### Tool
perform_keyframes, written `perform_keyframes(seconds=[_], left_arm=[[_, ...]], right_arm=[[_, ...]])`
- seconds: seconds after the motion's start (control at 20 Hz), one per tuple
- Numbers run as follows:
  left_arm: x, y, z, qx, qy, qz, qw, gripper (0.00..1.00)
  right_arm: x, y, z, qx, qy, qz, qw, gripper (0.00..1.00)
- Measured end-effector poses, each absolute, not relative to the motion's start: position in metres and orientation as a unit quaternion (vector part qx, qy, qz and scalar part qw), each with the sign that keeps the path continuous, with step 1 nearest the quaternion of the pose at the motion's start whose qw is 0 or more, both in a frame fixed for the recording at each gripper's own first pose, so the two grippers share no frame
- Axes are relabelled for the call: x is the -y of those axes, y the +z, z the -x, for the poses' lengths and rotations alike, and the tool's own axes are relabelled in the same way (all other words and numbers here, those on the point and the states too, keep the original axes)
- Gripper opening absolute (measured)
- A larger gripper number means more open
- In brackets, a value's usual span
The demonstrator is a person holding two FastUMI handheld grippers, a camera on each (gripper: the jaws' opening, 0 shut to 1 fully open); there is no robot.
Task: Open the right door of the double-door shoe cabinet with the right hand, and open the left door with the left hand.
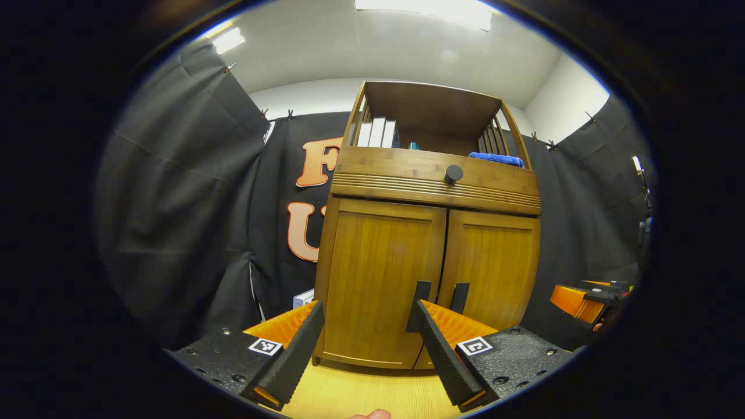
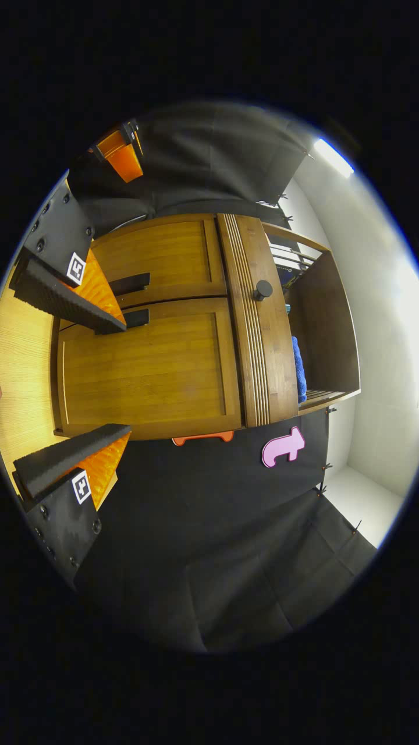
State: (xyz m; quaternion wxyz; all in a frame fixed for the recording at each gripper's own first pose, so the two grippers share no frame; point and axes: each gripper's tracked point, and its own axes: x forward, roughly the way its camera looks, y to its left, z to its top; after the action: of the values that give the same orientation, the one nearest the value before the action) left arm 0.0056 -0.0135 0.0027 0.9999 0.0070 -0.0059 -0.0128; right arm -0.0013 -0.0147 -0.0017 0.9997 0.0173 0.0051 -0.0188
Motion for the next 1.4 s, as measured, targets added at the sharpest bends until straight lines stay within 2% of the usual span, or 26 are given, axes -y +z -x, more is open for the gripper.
perform_keyframes(seconds=[0.15,0.2,0.25,0.3,0.35,0.4,0.45,0.5,0.6,0.7,0.8,0.85,0.9,1.05,1.1,1.15,1.25,1.3,1.35,1.4], left_arm=[[0.014,0.005,-0.007,0.01,-0.014,-0.01,1.0,0.92],[0.014,0.005,-0.007,0.01,-0.014,-0.009,1.0,0.95],[0.013,0.004,-0.005,0.009,-0.012,-0.008,1.0,0.92],[0.012,0.003,-0.005,0.007,-0.009,-0.009,1.0,0.95],[0.011,0.003,-0.004,0.006,-0.009,-0.007,1.0,0.95],[0.011,0.002,-0.005,0.006,-0.009,-0.004,1.0,0.92],[0.01,0.001,-0.003,0.005,-0.009,-0.001,1.0,0.95],[0.009,0.0,-0.003,0.003,-0.008,0.001,1.0,0.95],[0.006,-0.001,-0.003,0.002,-0.003,-0.001,1.0,0.92],[0.001,0.002,-0.002,0.005,0.004,-0.007,1.0,0.95],[-0.003,0.003,-0.002,0.008,0.009,-0.006,1.0,0.92],[-0.003,0.003,-0.002,0.008,0.009,-0.003,1.0,0.95],[-0.004,0.002,-0.002,0.008,0.01,-0.002,1.0,0.92],[-0.008,0.004,-0.003,0.009,0.014,-0.009,1.0,0.92],[-0.008,0.006,-0.002,0.012,0.014,-0.009,1.0,0.95],[-0.009,0.007,-0.003,0.014,0.013,-0.008,1.0,0.92],[-0.009,0.008,-0.002,0.016,0.012,-0.008,1.0,0.92],[-0.011,0.007,-0.001,0.015,0.013,-0.01,1.0,0.92],[-0.014,0.007,-0.001,0.014,0.015,-0.01,1.0,0.92],[-0.015,0.007,-0.002,0.013,0.015,-0.011,1.0,0.95]], right_arm=[[0.018,-0.002,0.001,-0.003,-0.023,-0.019,1.0,1.0],[0.018,-0.001,0.002,-0.001,-0.023,-0.019,1.0,1.0],[0.017,0.0,0.003,0.001,-0.023,-0.019,1.0,1.0],[0.017,0.001,0.004,0.003,-0.022,-0.019,1.0,0.93],[0.016,0.003,0.004,0.007,-0.022,-0.019,1.0,0.93],[0.016,0.005,0.005,0.011,-0.021,-0.021,0.999,1.0],[0.011,0.003,0.005,0.007,-0.015,-0.022,1.0,0.93],[0.006,0.003,0.007,0.005,-0.002,-0.021,1.0,0.92],[-0.004,-0.001,0.008,0.0,0.012,-0.017,1.0,1.0],[-0.006,0.0,0.007,0.0,0.012,-0.012,1.0,1.0],[-0.005,0.002,0.005,0.001,0.012,-0.009,1.0,1.0],[-0.004,0.004,0.003,0.002,0.012,-0.009,1.0,0.89],[-0.003,0.006,0.002,0.005,0.014,-0.008,1.0,0.98],[0.003,0.01,-0.013,0.012,0.006,0.006,1.0,0.98],[0.004,0.011,-0.02,0.012,0.004,0.009,1.0,0.98],[0.004,0.01,-0.027,0.009,0.004,0.012,1.0,0.98],[-0.001,0.009,-0.04,0.006,0.008,0.018,1.0,0.98],[-0.004,0.01,-0.048,0.004,0.011,0.021,1.0,0.94],[-0.008,0.01,-0.054,0.004,0.013,0.023,1.0,1.0],[-0.014,0.009,-0.062,0.003,0.017,0.026,1.0,0.98]])
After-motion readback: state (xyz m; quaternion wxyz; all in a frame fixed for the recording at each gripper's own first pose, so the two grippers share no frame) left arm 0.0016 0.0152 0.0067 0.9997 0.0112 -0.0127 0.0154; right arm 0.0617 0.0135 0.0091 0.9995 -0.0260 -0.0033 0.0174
